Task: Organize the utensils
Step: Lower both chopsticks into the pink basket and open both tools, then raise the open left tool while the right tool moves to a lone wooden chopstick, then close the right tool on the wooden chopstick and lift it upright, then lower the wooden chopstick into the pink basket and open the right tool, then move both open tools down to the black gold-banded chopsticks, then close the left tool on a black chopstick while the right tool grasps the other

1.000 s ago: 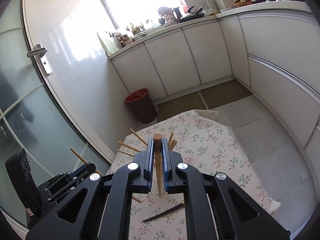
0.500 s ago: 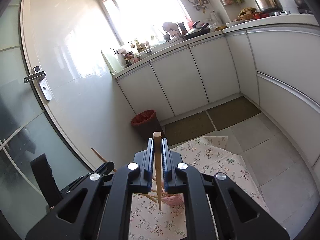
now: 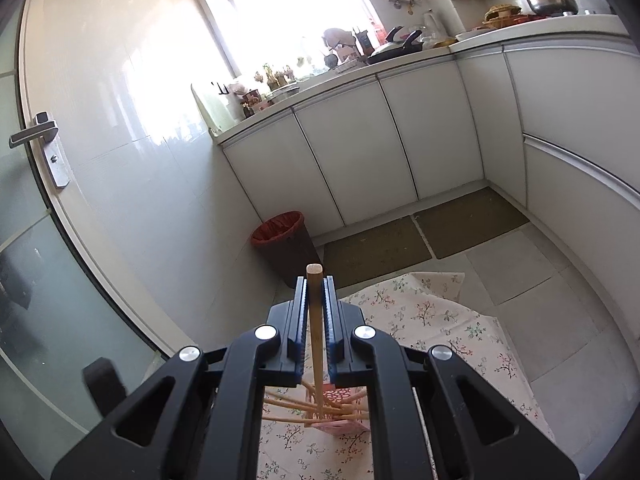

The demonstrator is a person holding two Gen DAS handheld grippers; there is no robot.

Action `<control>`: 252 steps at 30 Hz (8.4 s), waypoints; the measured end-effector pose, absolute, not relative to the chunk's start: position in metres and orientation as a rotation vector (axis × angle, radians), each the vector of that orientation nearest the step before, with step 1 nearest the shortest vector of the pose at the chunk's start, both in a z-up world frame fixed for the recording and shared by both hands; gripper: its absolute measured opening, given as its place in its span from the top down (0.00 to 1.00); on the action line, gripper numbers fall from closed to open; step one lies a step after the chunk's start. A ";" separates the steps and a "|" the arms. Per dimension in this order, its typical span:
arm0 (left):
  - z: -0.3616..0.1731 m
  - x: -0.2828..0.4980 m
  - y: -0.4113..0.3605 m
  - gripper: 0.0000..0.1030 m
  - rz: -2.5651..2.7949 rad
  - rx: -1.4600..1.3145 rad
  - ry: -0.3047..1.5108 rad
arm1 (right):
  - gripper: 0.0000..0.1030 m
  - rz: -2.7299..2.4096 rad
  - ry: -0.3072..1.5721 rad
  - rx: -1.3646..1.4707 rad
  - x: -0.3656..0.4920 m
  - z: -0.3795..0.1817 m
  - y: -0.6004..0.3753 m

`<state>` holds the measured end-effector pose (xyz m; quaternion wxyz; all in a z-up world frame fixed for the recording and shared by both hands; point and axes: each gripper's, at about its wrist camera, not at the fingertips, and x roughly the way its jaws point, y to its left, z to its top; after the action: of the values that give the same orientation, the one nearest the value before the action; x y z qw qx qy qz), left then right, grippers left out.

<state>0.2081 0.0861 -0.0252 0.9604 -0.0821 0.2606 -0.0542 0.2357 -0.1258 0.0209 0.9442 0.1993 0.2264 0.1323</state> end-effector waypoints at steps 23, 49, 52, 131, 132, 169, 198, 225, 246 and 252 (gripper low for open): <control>0.005 0.153 0.147 0.39 -0.004 -0.234 0.431 | 0.65 0.267 0.478 0.274 0.267 -0.027 -0.066; 0.039 0.070 0.115 0.07 -0.014 -0.173 0.385 | 0.10 -0.037 0.556 0.470 0.172 -0.014 -0.201; 0.026 0.066 0.117 0.07 -0.009 -0.162 0.391 | 0.10 -0.066 0.777 0.521 0.220 -0.063 -0.221; -0.034 0.053 0.179 0.07 0.138 -0.185 0.295 | 0.93 0.204 0.319 0.214 0.267 -0.019 -0.049; -0.034 0.052 0.180 0.07 0.139 -0.187 0.296 | 0.93 0.204 0.310 0.201 0.267 -0.023 -0.046; 0.015 0.018 0.073 0.07 0.034 -0.069 0.352 | 0.06 -0.020 0.282 0.119 0.044 -0.019 -0.137; -0.170 0.145 -0.007 0.07 -0.258 0.214 1.202 | 0.06 0.043 0.812 0.388 0.047 -0.142 -0.207; -0.258 0.217 -0.027 0.21 -0.248 0.307 1.398 | 0.06 0.018 1.101 0.569 0.086 -0.223 -0.236; -0.228 0.200 0.015 0.93 -0.336 0.263 1.171 | 0.06 -0.045 1.284 0.617 0.130 -0.256 -0.180; -0.175 0.160 0.042 0.94 -0.288 0.222 1.017 | 0.19 -0.110 1.285 0.498 0.165 -0.258 -0.136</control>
<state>0.1600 0.0421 -0.1748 0.8578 0.1055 0.4840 -0.1372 0.1650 -0.1361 -0.2581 0.7705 0.2299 0.5925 -0.0506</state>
